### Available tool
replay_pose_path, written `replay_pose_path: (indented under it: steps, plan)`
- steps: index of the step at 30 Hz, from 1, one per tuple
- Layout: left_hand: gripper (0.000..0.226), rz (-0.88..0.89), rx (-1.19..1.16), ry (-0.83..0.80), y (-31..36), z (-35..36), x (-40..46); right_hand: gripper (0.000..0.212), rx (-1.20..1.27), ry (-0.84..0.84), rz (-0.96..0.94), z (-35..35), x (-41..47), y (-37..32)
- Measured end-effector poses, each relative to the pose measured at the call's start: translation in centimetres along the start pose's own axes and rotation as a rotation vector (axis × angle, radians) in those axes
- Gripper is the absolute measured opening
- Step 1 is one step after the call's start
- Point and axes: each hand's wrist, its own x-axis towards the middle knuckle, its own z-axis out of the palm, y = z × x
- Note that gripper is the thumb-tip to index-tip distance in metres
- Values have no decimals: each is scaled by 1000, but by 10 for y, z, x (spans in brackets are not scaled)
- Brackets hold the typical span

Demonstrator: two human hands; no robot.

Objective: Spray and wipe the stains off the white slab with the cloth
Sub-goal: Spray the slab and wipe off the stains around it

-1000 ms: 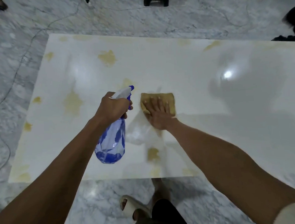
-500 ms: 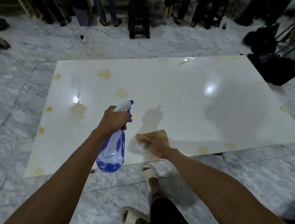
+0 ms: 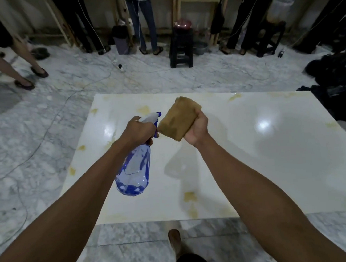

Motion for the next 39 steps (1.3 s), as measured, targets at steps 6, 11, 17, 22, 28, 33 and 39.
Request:
replay_pose_path:
  steps: [6, 11, 17, 22, 28, 33, 39]
  plan:
    - [21, -87, 35, 60, 14, -19, 73, 59, -40, -22, 107, 34, 88, 4]
    - [25, -169, 45, 53, 15, -37, 116, 58, -88, -59, 182, 50, 136, 8]
    - [8, -128, 122, 60, 19, -53, 143, 57, -152, -74, 215, 71, 162, 13]
    - [14, -155, 67, 96, 13, -56, 155, 51, -163, -46, 218, 81, 170, 18]
    - [17, -154, 4, 71, 11, -52, 161, 55, -210, -3, 232, 72, 182, 11]
    - [29, -165, -102, 121, -15, -84, 228, 50, -614, 138, 183, 67, 277, 22]
    - [48, -121, -145, 206, -11, -102, 223, 47, -1698, -111, -138, 63, 314, 41]
